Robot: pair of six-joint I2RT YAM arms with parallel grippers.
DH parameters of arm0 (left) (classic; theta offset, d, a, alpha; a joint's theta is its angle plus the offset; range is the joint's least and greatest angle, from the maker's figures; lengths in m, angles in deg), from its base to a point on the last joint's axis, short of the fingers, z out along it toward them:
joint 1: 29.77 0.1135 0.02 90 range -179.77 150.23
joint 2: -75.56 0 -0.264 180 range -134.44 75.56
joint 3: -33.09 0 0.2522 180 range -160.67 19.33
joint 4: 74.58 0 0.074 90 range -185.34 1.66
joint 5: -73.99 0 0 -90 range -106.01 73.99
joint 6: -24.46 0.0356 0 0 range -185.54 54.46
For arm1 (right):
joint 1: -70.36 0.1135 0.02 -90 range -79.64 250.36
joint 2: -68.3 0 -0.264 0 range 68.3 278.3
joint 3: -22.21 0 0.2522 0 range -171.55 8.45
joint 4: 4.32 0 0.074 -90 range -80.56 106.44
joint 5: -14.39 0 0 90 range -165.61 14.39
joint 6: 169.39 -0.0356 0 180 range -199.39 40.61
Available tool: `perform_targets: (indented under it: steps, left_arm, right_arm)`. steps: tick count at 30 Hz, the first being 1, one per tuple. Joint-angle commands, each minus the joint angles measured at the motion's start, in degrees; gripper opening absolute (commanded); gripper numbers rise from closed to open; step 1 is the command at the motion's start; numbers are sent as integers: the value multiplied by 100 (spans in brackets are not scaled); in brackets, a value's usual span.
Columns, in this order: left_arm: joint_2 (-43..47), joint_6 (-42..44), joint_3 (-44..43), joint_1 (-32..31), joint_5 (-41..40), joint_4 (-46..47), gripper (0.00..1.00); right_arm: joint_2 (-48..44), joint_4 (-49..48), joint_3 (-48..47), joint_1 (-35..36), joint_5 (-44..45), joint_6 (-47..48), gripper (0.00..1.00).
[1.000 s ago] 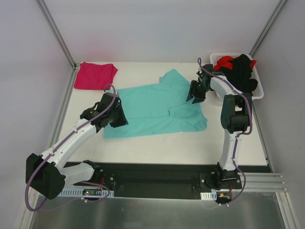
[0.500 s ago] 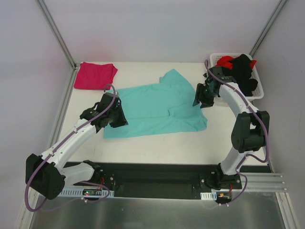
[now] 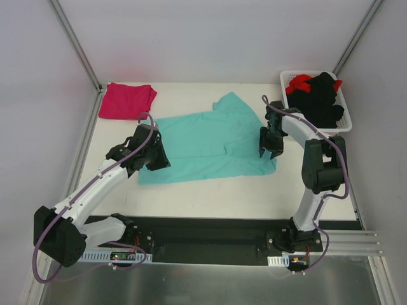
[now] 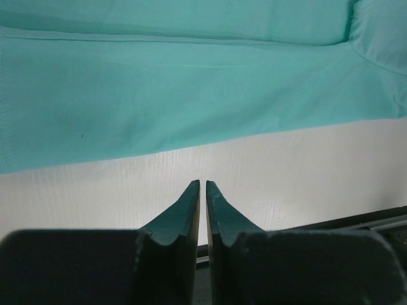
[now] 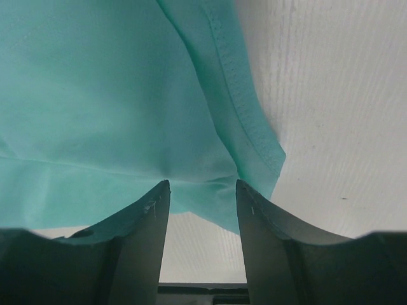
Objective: Fold and stack the t-shirts
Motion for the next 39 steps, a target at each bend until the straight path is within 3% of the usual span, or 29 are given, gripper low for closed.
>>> perform_targets:
  steps: [1, 16, 25, 32, 39]
  left_arm:
    - [191, -41, 66, 42, -15, -11, 7]
    - [165, 12, 57, 42, -33, -11, 7]
    - [218, 30, 22, 42, 11, -20, 6]
    - [235, 3, -31, 42, 29, -20, 6]
    - [262, 12, -13, 42, 11, -20, 6]
  right_arm:
    - [390, 168, -415, 77, 328, 45, 49]
    - [1121, 353, -1014, 183, 583, 229, 48]
    - [560, 599, -1057, 201, 662, 256, 48]
    - [23, 1012, -1778, 262, 548, 238, 49]
    - [205, 811, -1989, 271, 144, 212, 50]
